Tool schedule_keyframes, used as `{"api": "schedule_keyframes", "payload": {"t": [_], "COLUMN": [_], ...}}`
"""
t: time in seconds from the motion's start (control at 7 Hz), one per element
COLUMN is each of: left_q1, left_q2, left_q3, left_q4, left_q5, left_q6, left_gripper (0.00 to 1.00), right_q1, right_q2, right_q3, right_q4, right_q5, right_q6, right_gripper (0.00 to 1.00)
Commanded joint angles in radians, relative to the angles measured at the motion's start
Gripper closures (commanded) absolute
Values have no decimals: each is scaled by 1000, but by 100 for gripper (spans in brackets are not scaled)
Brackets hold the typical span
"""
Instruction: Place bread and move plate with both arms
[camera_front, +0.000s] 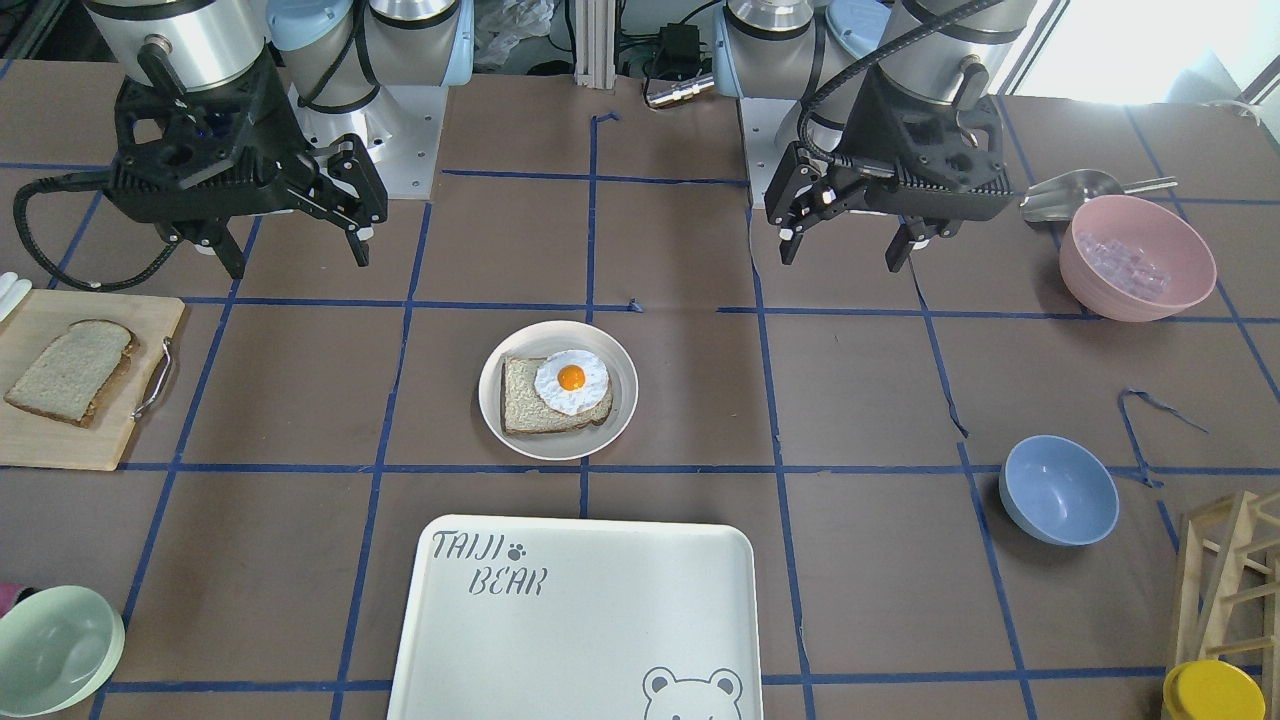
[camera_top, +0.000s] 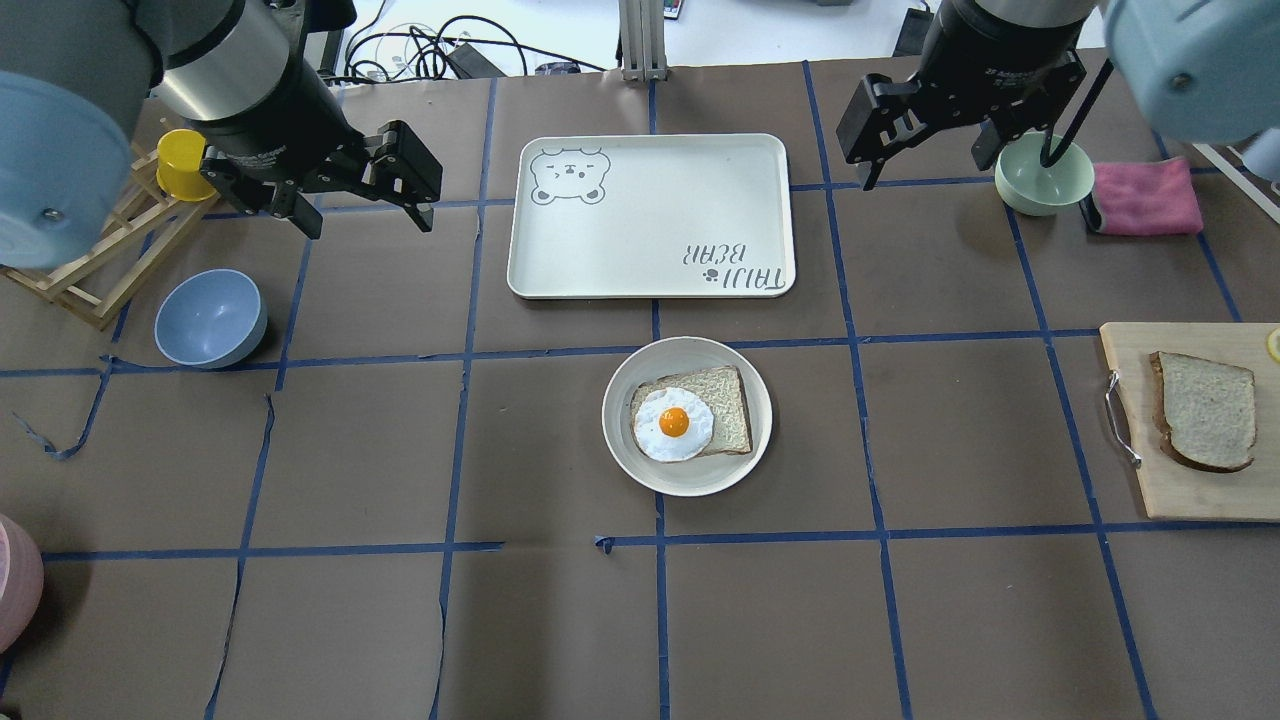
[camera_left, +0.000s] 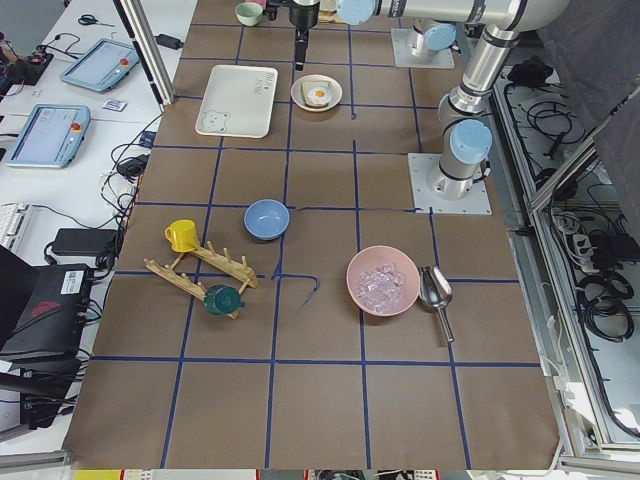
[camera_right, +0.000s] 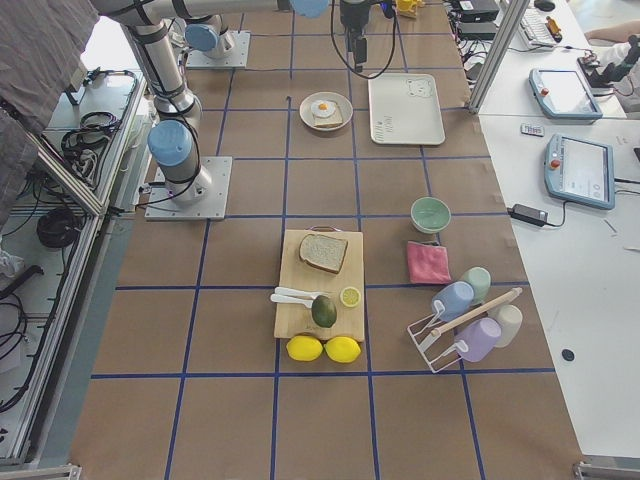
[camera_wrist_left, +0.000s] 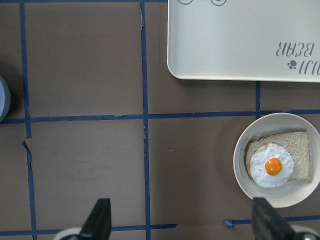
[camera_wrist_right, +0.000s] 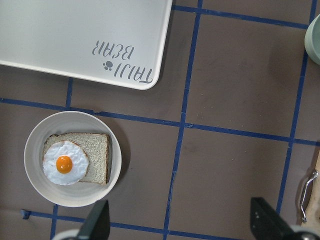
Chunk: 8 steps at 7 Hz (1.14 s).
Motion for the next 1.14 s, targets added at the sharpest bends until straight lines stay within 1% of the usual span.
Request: {"api": "schedule_keyframes", "payload": {"t": [0.0,0.29,1.0], "left_q1": [2,0,2], "left_q2": [0,0,0], "left_q3": [0,0,0], "left_q4": [0,0,0], "left_q5": [0,0,0], "left_q6": [0,0,0], "left_gripper": [0,0,0], "right_q1": [-1,-2,-2], "right_q2": [1,2,-1], "right_q3": [1,1,1], "right_q4": [2,-1,3], "right_q5": [1,13,1], "right_q6": [1,2,1], "right_gripper": [0,0,0]}}
